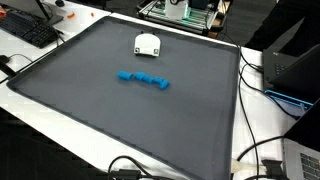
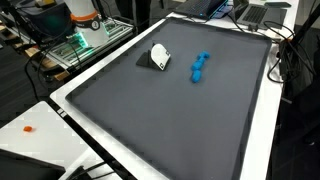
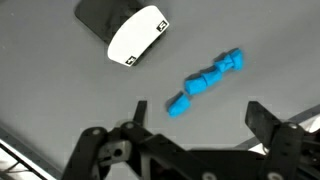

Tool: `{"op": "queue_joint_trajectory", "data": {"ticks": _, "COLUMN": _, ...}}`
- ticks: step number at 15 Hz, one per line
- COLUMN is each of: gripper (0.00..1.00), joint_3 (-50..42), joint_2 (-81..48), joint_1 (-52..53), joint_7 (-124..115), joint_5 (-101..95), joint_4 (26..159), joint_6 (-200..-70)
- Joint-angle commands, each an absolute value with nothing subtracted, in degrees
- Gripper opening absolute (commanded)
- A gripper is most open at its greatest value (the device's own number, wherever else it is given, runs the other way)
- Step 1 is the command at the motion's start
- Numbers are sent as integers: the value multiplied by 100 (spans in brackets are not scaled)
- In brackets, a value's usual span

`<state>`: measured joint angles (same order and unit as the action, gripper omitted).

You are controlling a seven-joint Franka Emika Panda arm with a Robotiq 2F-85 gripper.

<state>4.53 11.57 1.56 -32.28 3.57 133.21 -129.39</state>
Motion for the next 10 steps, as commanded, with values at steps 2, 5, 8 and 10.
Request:
{"op": "queue_joint_trajectory", "data": {"ticks": 2, "gripper": 100, "joint_3": 562, "joint_2": 1023, "joint_1": 306, "joint_7": -2061, "joint_5": 306, "joint_4": 13079, "joint_6": -13103}}
{"op": "queue_joint_trajectory", "data": {"ticks": 5, "gripper": 100, "joint_3": 592, "joint_2": 926, "joint_1": 397, "joint_7": -1260, "joint_5": 242, "joint_4": 12983, "joint_6": -13276}}
{"op": "queue_joint_trajectory", "data": {"ticks": 8, "gripper": 100, "joint_3": 592, "joint_2": 1010, "joint_1": 353, "joint_7": -1607, "joint_5": 361, "joint_4": 13013, "joint_6": -13149}}
{"op": "queue_joint_trajectory", "data": {"ticks": 10, "gripper": 100, "joint_3": 589, "joint_2": 1012, "joint_1": 351, "joint_7": -1607, "joint_5": 362, "joint_4": 13013, "joint_6": -13149}}
